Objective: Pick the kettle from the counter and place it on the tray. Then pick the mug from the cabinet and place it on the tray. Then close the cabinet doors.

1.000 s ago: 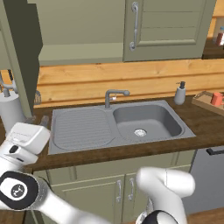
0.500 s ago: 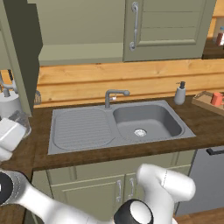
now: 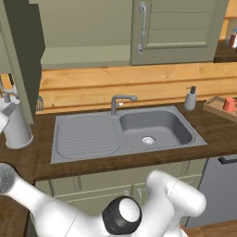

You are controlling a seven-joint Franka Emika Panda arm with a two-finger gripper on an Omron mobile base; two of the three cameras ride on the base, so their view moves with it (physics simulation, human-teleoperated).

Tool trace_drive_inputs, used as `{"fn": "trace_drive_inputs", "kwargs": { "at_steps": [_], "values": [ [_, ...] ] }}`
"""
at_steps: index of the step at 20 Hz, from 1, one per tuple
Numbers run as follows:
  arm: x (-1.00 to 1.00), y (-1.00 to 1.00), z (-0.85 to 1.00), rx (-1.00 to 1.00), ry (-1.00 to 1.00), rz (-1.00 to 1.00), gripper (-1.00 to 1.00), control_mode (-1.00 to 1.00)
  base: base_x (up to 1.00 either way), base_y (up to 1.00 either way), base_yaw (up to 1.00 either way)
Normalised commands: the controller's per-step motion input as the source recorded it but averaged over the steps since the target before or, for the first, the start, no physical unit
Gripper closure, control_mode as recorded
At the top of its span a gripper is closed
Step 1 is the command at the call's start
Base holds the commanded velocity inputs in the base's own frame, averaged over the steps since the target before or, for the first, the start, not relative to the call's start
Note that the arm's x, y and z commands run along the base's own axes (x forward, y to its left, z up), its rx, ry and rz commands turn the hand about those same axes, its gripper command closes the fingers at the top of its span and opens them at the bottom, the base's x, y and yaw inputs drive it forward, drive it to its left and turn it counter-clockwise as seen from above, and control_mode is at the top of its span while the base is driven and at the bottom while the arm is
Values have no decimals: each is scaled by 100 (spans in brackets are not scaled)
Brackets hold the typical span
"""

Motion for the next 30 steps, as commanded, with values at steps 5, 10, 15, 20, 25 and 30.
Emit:
{"fn": "trace_drive_inputs", "kwargs": {
  "at_steps": [5,10,15,20,25,30],
  "values": [
    [21,-43,40,0,10,-9,-100,-100,0,0,0],
    [14,-64,43,0,10,-6,-100,-100,0,0,0],
    [9,-83,34,0,7,-3,-100,-100,0,0,0],
    [20,-92,22,2,1,0,-100,-100,0,0,0],
    [22,-99,11,4,0,0,-100,-100,0,0,0],
    [13,-100,1,4,-3,4,-100,-100,0,0,0]
  ]
}}
